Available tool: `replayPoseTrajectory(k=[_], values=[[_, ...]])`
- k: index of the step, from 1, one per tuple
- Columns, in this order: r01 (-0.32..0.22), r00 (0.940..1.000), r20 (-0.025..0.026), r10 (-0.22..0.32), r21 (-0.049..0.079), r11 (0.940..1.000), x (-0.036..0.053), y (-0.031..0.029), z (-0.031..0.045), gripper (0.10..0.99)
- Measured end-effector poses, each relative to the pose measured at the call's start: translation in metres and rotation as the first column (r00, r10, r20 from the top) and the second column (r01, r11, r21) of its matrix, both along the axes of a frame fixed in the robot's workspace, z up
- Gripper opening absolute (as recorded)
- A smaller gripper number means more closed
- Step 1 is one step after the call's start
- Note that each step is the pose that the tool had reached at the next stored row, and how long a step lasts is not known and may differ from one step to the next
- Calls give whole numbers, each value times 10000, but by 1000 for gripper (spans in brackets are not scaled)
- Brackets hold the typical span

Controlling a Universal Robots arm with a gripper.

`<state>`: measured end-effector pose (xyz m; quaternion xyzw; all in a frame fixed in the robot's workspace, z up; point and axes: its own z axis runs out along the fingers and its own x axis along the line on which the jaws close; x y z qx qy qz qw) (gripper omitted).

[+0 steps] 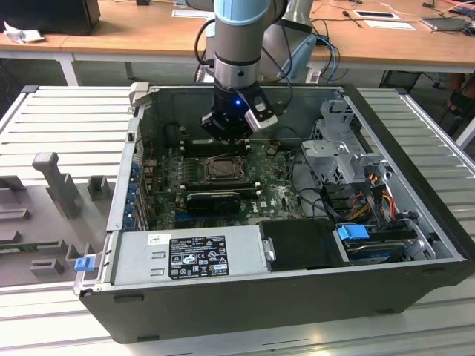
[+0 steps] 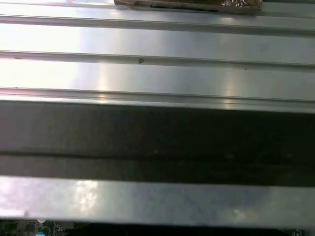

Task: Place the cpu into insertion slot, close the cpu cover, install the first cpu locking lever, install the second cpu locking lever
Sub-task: 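Install the first cpu locking lever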

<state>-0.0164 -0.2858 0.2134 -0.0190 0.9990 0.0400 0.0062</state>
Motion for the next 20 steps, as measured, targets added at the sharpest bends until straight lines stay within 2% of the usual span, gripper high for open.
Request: replayPoseTrajectory(k=[11,20], values=[[-200,9998,2,200,109,9997,-21,0,-31,106],[-215,9998,2,215,110,9997,-21,-7,-50,106]])
